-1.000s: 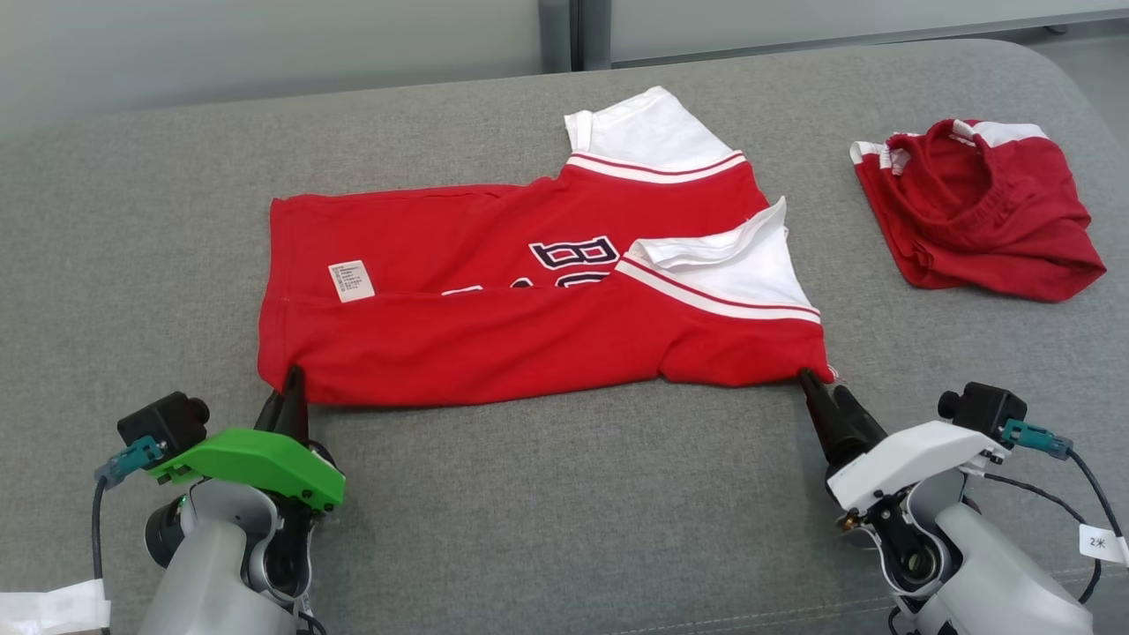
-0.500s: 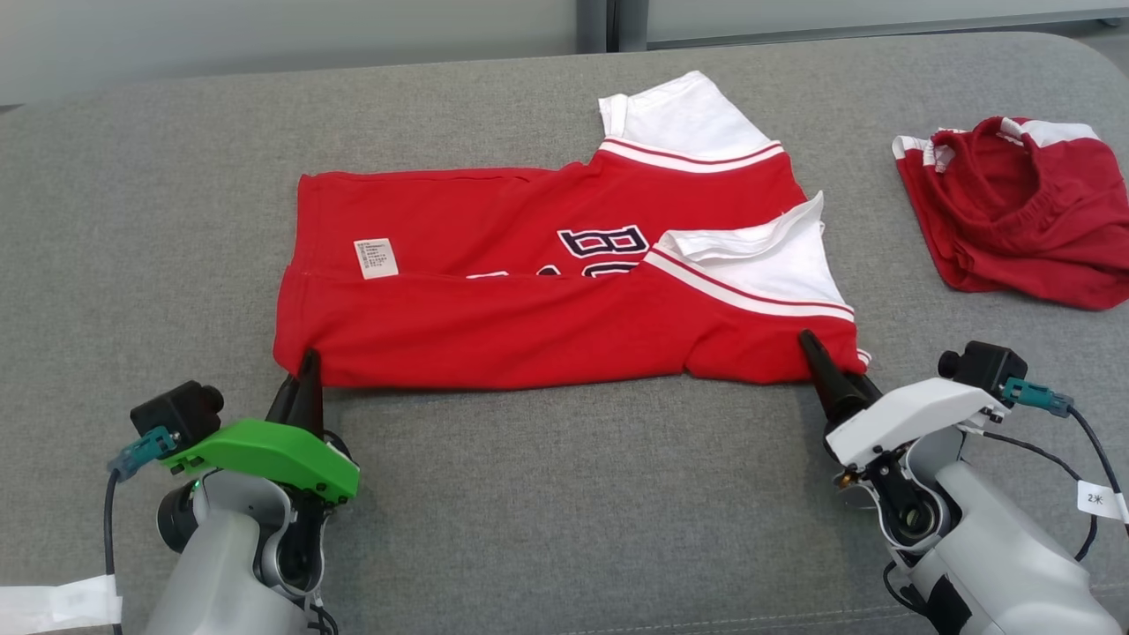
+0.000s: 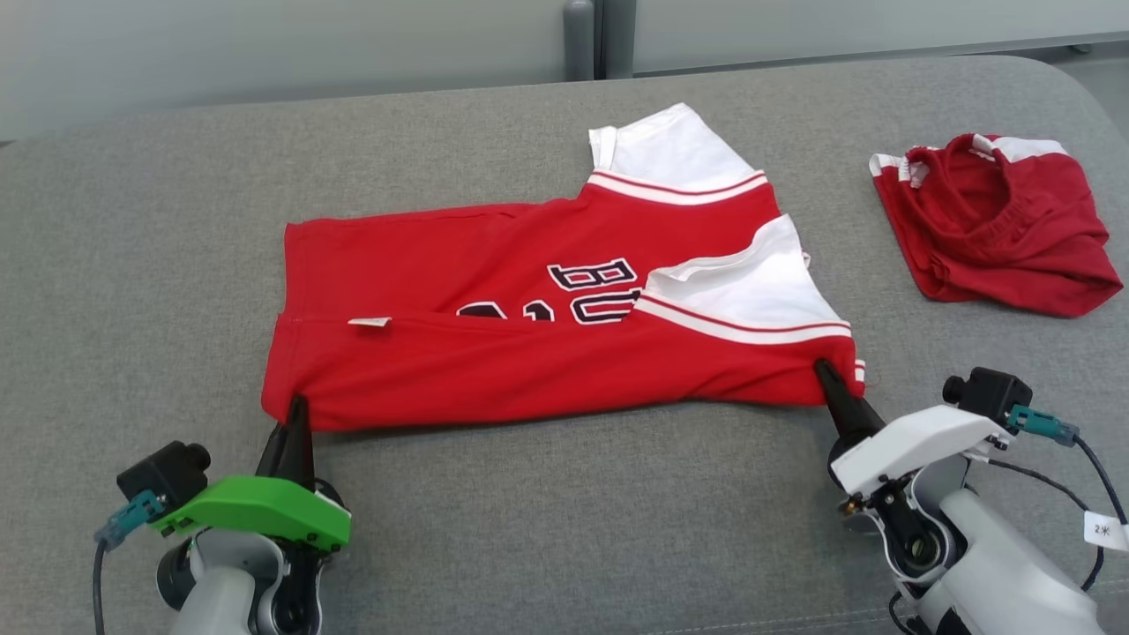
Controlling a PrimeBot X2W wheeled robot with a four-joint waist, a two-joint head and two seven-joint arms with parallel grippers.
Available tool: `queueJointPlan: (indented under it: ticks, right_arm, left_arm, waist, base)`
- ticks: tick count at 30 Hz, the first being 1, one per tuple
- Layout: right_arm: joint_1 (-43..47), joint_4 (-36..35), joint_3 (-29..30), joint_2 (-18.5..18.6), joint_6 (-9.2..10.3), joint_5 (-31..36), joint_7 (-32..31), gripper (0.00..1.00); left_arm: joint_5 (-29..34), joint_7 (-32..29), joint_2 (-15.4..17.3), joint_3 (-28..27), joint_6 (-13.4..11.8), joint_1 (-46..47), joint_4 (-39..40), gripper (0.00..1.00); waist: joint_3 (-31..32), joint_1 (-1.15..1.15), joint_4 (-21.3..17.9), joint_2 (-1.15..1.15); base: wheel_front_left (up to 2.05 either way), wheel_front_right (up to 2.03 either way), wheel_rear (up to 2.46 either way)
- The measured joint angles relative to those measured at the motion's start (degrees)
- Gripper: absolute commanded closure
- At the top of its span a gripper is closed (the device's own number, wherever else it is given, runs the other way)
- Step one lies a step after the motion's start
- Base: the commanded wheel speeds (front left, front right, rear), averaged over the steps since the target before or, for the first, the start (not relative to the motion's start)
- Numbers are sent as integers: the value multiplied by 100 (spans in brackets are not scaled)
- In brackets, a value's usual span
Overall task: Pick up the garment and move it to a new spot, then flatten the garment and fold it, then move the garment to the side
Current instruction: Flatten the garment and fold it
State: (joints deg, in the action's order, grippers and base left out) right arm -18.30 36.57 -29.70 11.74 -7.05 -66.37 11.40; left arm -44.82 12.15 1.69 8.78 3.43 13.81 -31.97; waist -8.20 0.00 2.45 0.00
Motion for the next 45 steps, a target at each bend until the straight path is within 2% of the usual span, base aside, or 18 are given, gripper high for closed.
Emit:
queueJointPlan:
  ticks: [8, 18, 24, 33, 41, 45]
  right_arm:
    - [586, -449, 10, 153, -1, -94, 16, 100]
    - [1340, -1176, 133, 586, -1, -274, 38, 100]
    - [1560, -1645, 104, 842, 18, -276, -94, 100]
    - [2022, -2047, 71, 1034, 371, -318, -297, 100]
    - [2063, -2083, -63, 1067, 620, -270, -441, 100]
    - [2063, -2093, -267, 991, 673, -203, -612, 100]
  left_arm:
    - [-75, 53, 0, -129, -65, -643, 445, 100]
    - [-74, 55, 9, 25, -199, -1383, 1207, 100]
    - [-4, 41, 35, 125, -427, -1786, 1817, 100]
    - [65, -238, 73, 347, -756, -2516, 2472, 100]
    - [157, -490, 146, 495, -779, -2597, 2550, 100]
    - [285, -560, 250, 477, -850, -2597, 2472, 100]
  waist:
    - [173, 0, -204, 0]
    - [245, 0, -248, 0]
    - [236, 0, -199, 0]
    - [280, 0, -4, 0]
    - [398, 0, 32, 0]
    - [483, 0, 1, 0]
  base:
    - [0, 0, 0]
    - [0, 0, 0]
    - [0, 0, 0]
    - [0, 0, 0]
    - [0, 0, 0]
    - [0, 0, 0]
